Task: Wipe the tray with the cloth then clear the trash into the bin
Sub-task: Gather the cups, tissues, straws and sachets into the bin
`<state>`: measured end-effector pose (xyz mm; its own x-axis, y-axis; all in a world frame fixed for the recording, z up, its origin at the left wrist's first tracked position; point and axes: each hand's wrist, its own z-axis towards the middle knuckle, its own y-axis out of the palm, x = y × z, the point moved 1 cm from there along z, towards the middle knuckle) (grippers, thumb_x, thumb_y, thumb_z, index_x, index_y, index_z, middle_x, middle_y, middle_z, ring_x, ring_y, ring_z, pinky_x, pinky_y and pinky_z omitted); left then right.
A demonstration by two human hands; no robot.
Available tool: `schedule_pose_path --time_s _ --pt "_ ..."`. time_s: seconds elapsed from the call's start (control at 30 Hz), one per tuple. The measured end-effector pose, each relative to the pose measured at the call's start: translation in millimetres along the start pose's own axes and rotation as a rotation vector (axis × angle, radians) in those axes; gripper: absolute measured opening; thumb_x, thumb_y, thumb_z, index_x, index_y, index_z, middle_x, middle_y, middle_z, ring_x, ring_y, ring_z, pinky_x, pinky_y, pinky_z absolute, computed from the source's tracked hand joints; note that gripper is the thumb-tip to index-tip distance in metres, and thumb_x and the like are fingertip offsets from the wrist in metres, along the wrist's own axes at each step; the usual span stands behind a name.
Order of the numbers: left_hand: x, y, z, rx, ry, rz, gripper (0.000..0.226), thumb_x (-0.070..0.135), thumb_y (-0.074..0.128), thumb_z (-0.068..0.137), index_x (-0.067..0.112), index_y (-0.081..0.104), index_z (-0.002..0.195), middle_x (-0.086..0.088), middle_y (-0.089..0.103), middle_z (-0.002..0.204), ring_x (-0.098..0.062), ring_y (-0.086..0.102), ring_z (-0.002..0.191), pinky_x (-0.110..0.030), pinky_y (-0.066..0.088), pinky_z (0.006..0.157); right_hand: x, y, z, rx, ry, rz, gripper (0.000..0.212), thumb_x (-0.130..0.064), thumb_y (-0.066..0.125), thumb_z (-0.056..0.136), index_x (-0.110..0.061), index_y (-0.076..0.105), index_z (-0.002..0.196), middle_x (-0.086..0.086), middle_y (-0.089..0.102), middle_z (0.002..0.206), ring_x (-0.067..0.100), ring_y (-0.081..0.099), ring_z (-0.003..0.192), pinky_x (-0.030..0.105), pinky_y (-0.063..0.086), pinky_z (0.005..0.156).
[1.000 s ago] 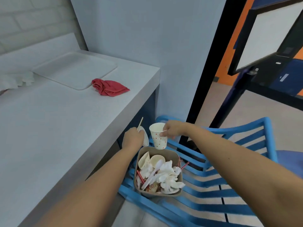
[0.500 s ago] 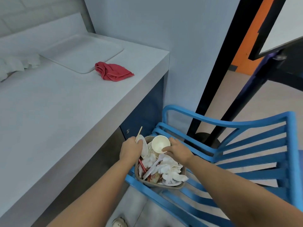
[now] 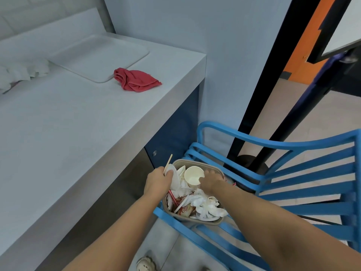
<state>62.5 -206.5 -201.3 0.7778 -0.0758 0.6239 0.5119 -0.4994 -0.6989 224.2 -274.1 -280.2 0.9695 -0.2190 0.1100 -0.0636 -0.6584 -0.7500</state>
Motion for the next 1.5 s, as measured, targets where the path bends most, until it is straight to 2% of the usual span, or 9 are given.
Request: schedule_pose_path --time_s 0.13,0.23,0.37,0.43,0.6,0.83,1.13,1.27,1.5 --pt "0.0 -0.7 1.1 -0.034 0.01 -0.024 0.028 0.029 0.046 0.096 0.007 0.057 0.108 -0.008 0.061 0.102 -0.021 0.059 0.094 -0.035 0.054 0.08 1.2 -6.6 3.1 -0.067 -0.014 0.093 0.05 -0.031 0.038 0.099 -0.024 0.027 0.147 0.01 0.039 0.146 0.029 0.042 0.131 0.039 0.043 0.1" --pt "2.5 1.0 2.4 -0.084 -0.002 -0.044 0.029 0.03 0.045 0.097 0.008 0.057 0.11 -0.006 0.059 0.101 -0.021 0.059 0.095 -0.036 0.052 0.084 5.4 -34.5 -4.7 0.066 -0.049 0.242 0.039 -0.023 0.041 0.098 -0.018 0.046 0.136 0.004 0.052 0.136 0.026 0.051 0.123 0.037 0.046 0.095" --pt "7.9 6.2 6.1 -0.173 -0.009 -0.148 0.03 0.032 0.044 0.097 0.011 0.061 0.111 -0.009 0.065 0.106 -0.025 0.06 0.1 -0.04 0.049 0.09 4.1 -65.1 -21.8 0.01 -0.181 1.004 0.037 -0.013 0.037 0.096 -0.019 0.055 0.127 0.0 0.054 0.114 0.019 0.051 0.1 0.027 0.047 0.074" --pt "10.8 9.0 6.7 -0.209 0.017 -0.176 0.031 0.035 0.045 0.096 0.013 0.062 0.112 -0.007 0.066 0.105 -0.025 0.061 0.1 -0.044 0.05 0.093 4.2 -70.5 -30.4 -0.07 -0.244 1.153 0.035 -0.009 0.041 0.09 -0.024 0.056 0.118 0.0 0.056 0.11 0.016 0.05 0.099 0.024 0.045 0.073" --pt "10.4 22.2 2.5 -0.218 0.07 -0.164 0.033 0.036 0.036 0.099 0.016 0.057 0.115 -0.002 0.06 0.102 -0.016 0.056 0.092 -0.03 0.045 0.076 19.0 -61.7 -33.3 0.061 -0.262 1.049 0.024 0.004 0.05 0.085 -0.02 0.054 0.085 0.005 0.054 0.098 0.02 0.051 0.093 0.028 0.045 0.073" --pt "-10.4 43.6 -0.4 -0.178 0.013 -0.355 0.026 0.014 0.032 0.1 0.019 0.056 0.09 0.002 0.052 0.076 -0.014 0.051 0.08 -0.024 0.038 0.076 31.3 -36.9 -32.3 0.202 -0.203 0.595 0.031 -0.007 0.053 0.091 -0.011 0.061 0.121 0.005 0.059 0.126 0.022 0.053 0.116 0.028 0.04 0.094" --pt "-17.8 63.1 -7.0 -0.205 -0.002 -0.297 0.018 0.002 0.053 0.09 0.013 0.063 0.099 -0.002 0.056 0.112 -0.013 0.05 0.103 -0.021 0.038 0.086 11.4 -4.0 -33.6 0.124 -0.169 0.44 0.043 -0.019 0.045 0.098 -0.03 0.045 0.14 0.009 0.034 0.142 0.027 0.027 0.137 0.038 0.026 0.114" --pt "-7.7 46.0 -5.3 -0.109 0.004 -0.203 0.044 -0.011 0.042 0.082 0.012 0.056 0.116 -0.004 0.049 0.121 -0.015 0.047 0.108 -0.023 0.038 0.086 7.7 -25.8 -36.4 0.176 -0.184 0.405 0.063 -0.01 0.053 0.089 -0.031 0.033 0.145 0.007 0.031 0.141 0.029 0.031 0.133 0.038 0.032 0.11" --pt "27.9 11.0 -3.3 0.079 0.187 -0.23 0.029 -0.007 0.045 0.088 0.009 0.058 0.108 -0.006 0.053 0.107 -0.01 0.05 0.091 -0.01 0.039 0.072 10.2 -74.5 -41.3 0.246 -0.21 0.433 0.05 -0.006 0.051 0.088 -0.021 0.046 0.135 0.01 0.039 0.12 0.028 0.044 0.113 0.035 0.041 0.093"
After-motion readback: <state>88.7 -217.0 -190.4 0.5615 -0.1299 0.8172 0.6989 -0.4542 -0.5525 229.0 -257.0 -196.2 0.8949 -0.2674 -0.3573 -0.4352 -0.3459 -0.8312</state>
